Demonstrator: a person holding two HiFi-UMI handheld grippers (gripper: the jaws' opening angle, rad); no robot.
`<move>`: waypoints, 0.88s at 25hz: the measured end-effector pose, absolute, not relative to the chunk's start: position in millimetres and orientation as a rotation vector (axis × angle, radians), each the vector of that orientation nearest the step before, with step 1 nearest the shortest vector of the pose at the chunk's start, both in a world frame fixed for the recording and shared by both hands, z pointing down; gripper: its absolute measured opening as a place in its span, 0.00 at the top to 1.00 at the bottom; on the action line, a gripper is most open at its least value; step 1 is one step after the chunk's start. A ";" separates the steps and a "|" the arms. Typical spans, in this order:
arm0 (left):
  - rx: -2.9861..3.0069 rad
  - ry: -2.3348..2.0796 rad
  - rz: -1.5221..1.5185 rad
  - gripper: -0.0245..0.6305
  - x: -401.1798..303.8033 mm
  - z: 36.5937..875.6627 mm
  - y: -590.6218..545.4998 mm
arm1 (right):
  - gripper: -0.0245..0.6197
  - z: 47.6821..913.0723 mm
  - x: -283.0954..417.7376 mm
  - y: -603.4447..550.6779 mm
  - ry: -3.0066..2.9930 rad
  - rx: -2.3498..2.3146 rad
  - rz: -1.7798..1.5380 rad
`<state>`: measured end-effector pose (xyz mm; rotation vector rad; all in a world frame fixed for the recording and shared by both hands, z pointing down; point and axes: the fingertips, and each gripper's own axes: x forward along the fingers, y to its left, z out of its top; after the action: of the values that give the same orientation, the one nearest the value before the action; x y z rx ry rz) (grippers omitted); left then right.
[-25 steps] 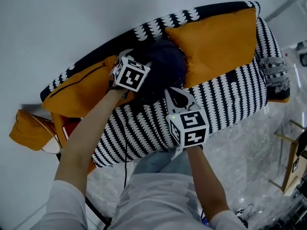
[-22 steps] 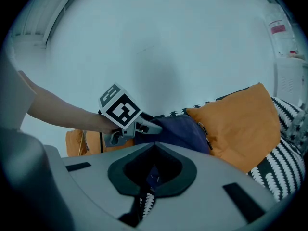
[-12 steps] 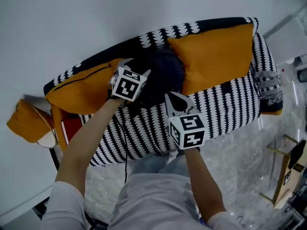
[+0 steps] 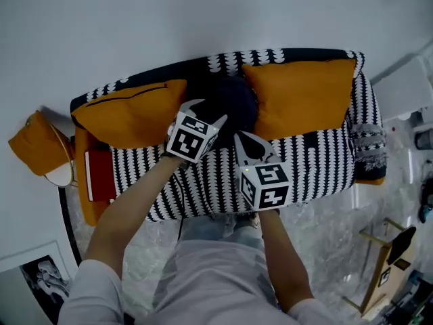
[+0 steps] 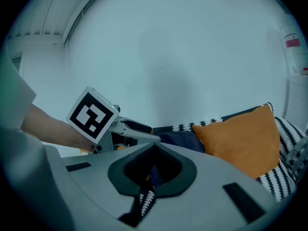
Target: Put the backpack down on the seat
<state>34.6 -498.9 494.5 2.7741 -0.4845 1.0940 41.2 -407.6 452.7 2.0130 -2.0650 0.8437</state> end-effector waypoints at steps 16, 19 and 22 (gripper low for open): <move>2.712 -0.774 0.609 0.83 21.3 384.8 -392.0 | 0.96 378.1 26.9 -341.8 -2.274 1.833 0.627; 2.726 -0.823 0.566 0.89 17.8 375.0 -371.1 | 0.96 369.9 27.4 -328.3 -2.304 1.802 0.599; 2.719 -0.864 0.531 0.92 13.8 369.0 -349.9 | 0.96 364.3 26.7 -312.3 -2.327 1.768 0.585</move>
<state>13.8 -349.9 369.0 2.7185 -0.8638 0.5309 26.7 -312.3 364.3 1.7680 -2.3272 0.5849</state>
